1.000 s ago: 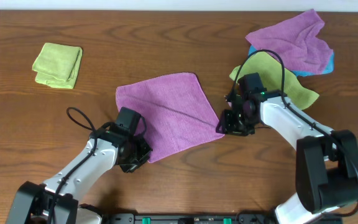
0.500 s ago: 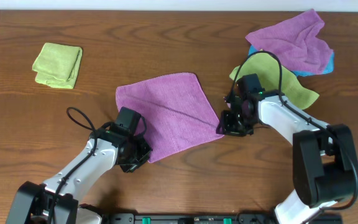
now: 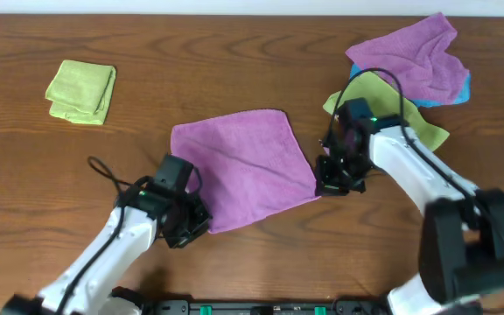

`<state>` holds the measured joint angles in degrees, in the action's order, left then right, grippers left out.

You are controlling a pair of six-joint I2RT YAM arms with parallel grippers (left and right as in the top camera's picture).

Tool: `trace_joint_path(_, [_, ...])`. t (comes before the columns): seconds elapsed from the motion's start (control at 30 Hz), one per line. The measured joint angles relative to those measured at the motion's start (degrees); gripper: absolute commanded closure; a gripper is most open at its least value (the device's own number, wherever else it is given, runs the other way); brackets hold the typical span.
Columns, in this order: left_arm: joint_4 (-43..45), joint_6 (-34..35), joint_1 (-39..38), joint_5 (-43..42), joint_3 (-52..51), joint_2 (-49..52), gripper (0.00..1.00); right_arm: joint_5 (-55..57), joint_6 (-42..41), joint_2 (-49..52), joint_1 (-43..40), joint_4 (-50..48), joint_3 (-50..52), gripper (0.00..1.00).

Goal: Fold the cloth
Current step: 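Lift both corners and fold the near edge over toward the far edge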

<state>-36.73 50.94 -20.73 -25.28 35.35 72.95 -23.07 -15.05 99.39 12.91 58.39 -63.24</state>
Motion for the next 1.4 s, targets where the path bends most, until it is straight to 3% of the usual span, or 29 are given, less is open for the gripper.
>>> trace_joint_path(0.33, [-15.8, -0.2, 0.0, 1.9, 0.0, -19.0, 0.94, 0.4, -0.9, -12.4, 2.9, 9.7, -0.3, 0.98])
trace_joint_path(0.53, [-15.3, 0.3, 0.0, 6.3, 0.0, -25.0, 0.94, 0.5, -2.5, -12.7, 5.0, 7.4, -0.3, 0.98])
trace_joint_path(0.77, [-1.4, -0.4, 0.0, 15.2, 0.0, -23.7, 0.94, 1.1, -5.3, -12.7, 5.1, -6.4, -0.4, 0.98])
trace_joint_path(0.97, [8.9, -1.7, 0.1, 22.8, 0.0, -16.5, 0.94, 1.9, -6.8, -10.8, 5.2, -16.6, -0.5, 0.98])
trace_joint_path(1.27, [24.8, -6.1, 5.2, 25.5, 0.0, -4.8, 0.94, 2.8, -9.4, -2.2, 5.2, -30.1, -0.5, 0.99])
trace_joint_path(1.4, [29.8, -8.4, 9.6, 22.8, 0.0, -1.3, 0.95, 3.7, -10.2, -1.6, 5.2, -34.5, -0.5, 0.99])
